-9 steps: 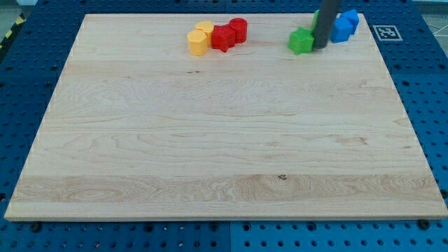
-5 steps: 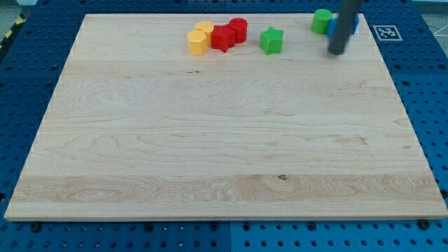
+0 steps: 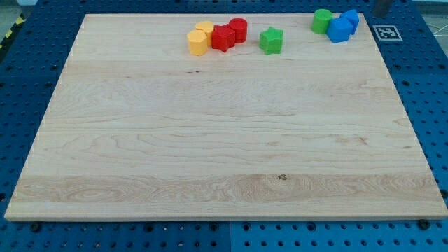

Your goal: Move the green circle closer to the red circle

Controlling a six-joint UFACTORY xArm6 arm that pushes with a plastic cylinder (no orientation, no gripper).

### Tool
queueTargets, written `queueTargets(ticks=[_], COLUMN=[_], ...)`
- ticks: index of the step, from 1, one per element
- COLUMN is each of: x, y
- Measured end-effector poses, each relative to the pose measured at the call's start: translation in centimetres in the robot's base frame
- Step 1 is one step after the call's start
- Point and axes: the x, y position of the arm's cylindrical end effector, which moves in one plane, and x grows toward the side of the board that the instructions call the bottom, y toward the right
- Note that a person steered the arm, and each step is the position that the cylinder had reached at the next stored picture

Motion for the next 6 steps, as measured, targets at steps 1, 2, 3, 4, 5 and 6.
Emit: queueTargets(ticks=[1, 2, 3, 4, 5, 6], x=[0.2, 0.6, 0.6, 0.9, 2.4, 4.4], y=[-2.7, -7.2, -11.6, -15.0, -18.1, -19.7])
